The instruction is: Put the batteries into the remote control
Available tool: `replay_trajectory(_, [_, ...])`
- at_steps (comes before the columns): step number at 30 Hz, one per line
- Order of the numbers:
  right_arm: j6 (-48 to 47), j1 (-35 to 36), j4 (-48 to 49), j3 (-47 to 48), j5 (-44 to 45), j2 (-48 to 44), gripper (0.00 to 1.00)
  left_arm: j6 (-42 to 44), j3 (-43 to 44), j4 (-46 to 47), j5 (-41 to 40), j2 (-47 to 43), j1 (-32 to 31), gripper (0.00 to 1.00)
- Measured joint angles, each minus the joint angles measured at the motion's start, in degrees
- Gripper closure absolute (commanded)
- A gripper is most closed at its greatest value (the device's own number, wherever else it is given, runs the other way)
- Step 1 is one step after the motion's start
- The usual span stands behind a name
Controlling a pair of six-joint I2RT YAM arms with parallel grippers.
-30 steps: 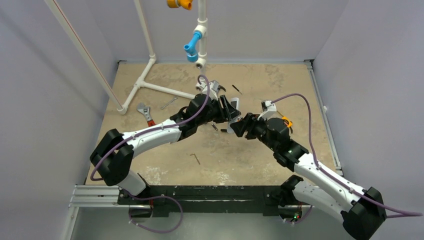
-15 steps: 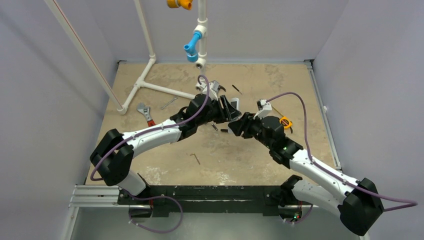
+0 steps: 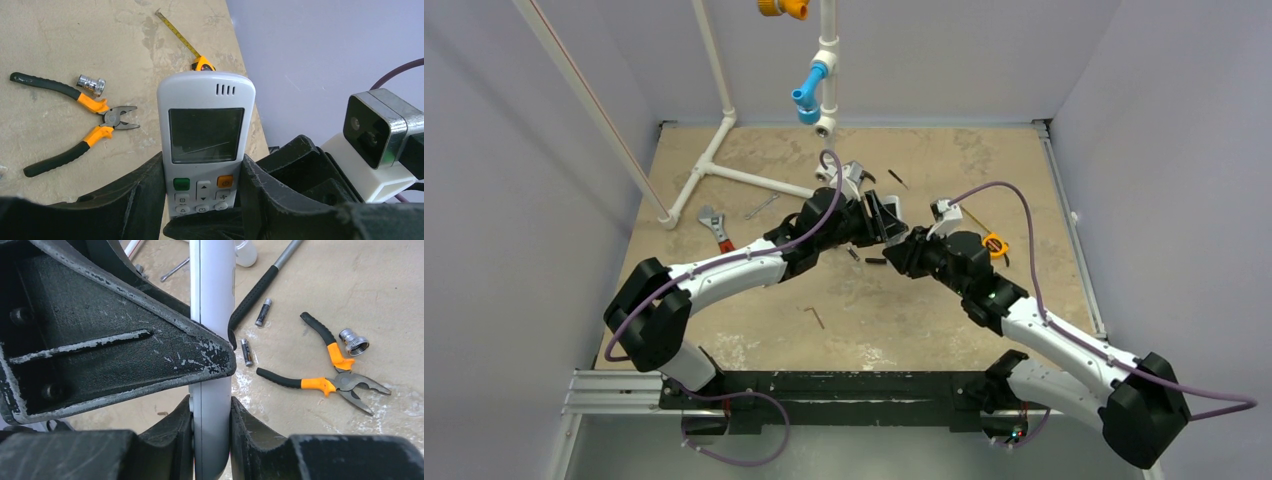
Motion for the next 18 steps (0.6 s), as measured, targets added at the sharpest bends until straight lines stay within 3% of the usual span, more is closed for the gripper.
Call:
replay_trajectory(3, [-2.14,0.02,-1.14,0.17,0.02,-0.7,1.0,-0.15,0.0,0.07,0.66,0.0,-0.02,0.46])
replay_trajectory(5, [-3.98,0.2,-2.38,0.61,0.28,-1.03,1.0,-0.17,0.02,0.02,0.79,-0.02,-0.02,0.4])
replay_trajectory(18, [-17.0,8.41,-11.06,3.08,15.15,-1.03,1.0,0.98,10.73,-17.9,-5.31,-1.11,-0.02,0.39])
